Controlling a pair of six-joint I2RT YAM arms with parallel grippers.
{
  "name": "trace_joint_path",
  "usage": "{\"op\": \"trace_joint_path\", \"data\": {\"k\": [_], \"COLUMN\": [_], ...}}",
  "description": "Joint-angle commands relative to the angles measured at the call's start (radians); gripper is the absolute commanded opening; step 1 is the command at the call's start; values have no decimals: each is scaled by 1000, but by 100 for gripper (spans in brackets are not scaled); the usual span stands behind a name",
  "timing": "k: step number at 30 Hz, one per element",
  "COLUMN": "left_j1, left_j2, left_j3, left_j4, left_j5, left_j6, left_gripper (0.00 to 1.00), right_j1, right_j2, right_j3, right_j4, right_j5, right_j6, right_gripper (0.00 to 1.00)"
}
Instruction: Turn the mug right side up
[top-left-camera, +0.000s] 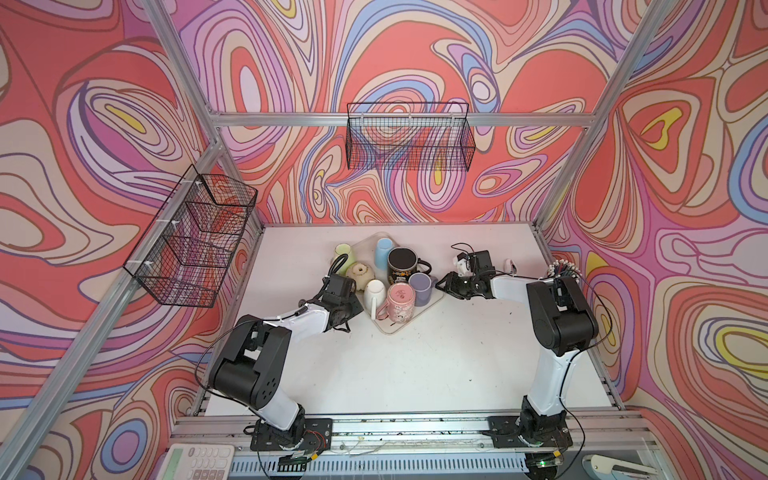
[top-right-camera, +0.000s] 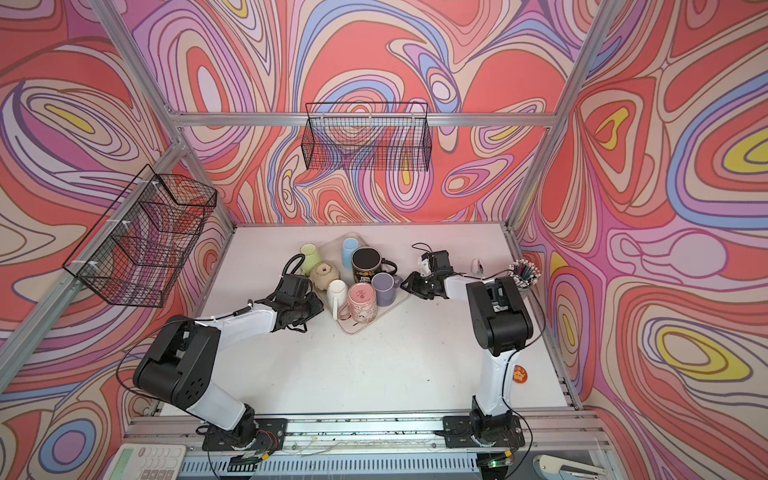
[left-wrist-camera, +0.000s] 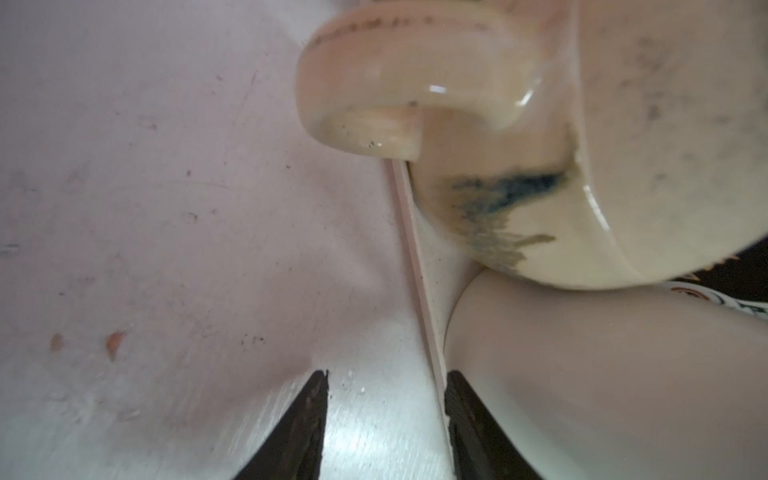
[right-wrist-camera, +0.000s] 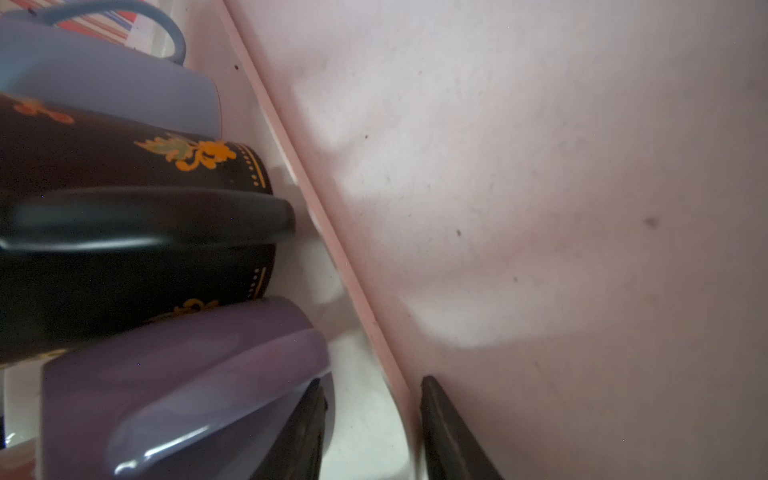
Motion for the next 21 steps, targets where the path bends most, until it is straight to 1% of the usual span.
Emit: {"op": "trace_joint_path", "data": {"k": [1,6,12,16,21], "left_j1": [-6,-11,-12,-14,-13], "left_j2": [31,75,104,124,144], "left_j3": [-14,3,28,44,45], "left_j4": [55,71,70,70,79], "left_j5": [0,3,-11,-10,-20], "left_j6": [-35,-42,-44,-47,-57], "left_gripper": [45,40,39,38,30], "right_j1": [15,25,37,48,68], "right_j2": [52,71,73,78,78], "right_j3": [-12,-1,-1,-3,-7], "right_j4": [-56,-64,-60,-58,-58], "right_j5": [19,30,40,40,42], "right_j6": [2,2,7,10,10], "right_gripper": [34,27,19,12,4]}}
